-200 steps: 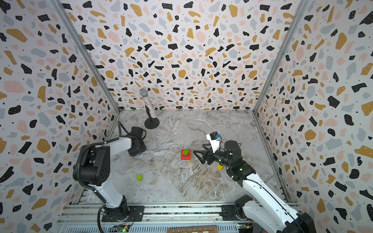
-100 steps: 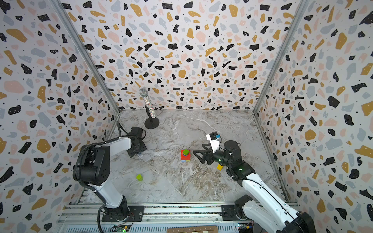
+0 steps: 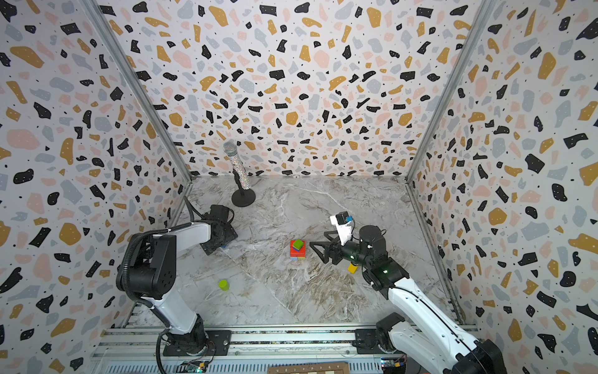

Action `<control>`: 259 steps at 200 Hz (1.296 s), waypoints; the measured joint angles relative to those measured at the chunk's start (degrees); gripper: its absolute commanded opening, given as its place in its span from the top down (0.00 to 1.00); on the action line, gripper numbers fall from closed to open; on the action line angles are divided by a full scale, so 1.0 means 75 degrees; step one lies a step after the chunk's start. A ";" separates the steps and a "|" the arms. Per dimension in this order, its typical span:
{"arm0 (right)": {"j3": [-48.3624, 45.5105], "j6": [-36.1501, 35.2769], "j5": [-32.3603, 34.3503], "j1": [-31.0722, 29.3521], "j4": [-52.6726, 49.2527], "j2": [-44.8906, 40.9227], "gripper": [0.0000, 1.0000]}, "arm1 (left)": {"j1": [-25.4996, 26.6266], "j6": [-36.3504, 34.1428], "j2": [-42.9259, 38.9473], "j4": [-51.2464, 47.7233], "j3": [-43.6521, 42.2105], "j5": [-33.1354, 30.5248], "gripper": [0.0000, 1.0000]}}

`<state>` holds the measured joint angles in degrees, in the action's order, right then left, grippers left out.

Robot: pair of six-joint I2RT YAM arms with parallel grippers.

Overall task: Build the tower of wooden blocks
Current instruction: 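Close the left gripper on the loose blue cube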

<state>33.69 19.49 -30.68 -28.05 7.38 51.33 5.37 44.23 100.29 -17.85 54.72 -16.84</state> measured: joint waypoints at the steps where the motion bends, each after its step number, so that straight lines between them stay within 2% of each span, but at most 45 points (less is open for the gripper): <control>1: 0.0000 0.0000 0.0000 0.0000 -0.0003 0.0000 0.17 | 0.0000 0.0000 0.0000 0.0000 -0.0003 0.0003 0.20; 43: -0.0015 0.0000 0.0000 0.0003 0.0000 0.0015 0.18 | 0.0000 0.0286 -0.0061 0.0076 -0.0111 -0.0096 0.37; 94: -0.0015 0.0000 0.0000 0.0003 0.0003 0.0020 0.18 | 0.0000 0.0443 -0.0140 0.0303 -0.0265 -0.0099 0.50; 140: -0.0017 0.0000 -0.0003 0.0003 0.0015 0.0020 0.18 | 0.0079 0.0446 -0.0169 0.0493 -0.0358 -0.0152 0.51; 198: -0.0017 0.0000 -0.0003 0.0006 0.0020 0.0020 0.18 | 0.0638 0.0379 0.0009 0.0478 -0.0207 -0.0350 0.52; 220: -0.0017 0.0000 0.0000 0.0006 0.0020 0.0020 0.18 | 0.0851 0.0356 0.0128 0.0463 -0.0085 -0.0455 0.59; 259: -0.0017 0.0000 0.0000 0.0006 0.0020 0.0020 0.19 | 0.1011 0.0323 0.0294 0.0399 0.0131 -0.0481 0.56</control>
<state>33.56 19.49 -30.68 -28.01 7.53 51.48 12.95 46.65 102.50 -14.85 55.70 -20.45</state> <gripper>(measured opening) 0.815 0.425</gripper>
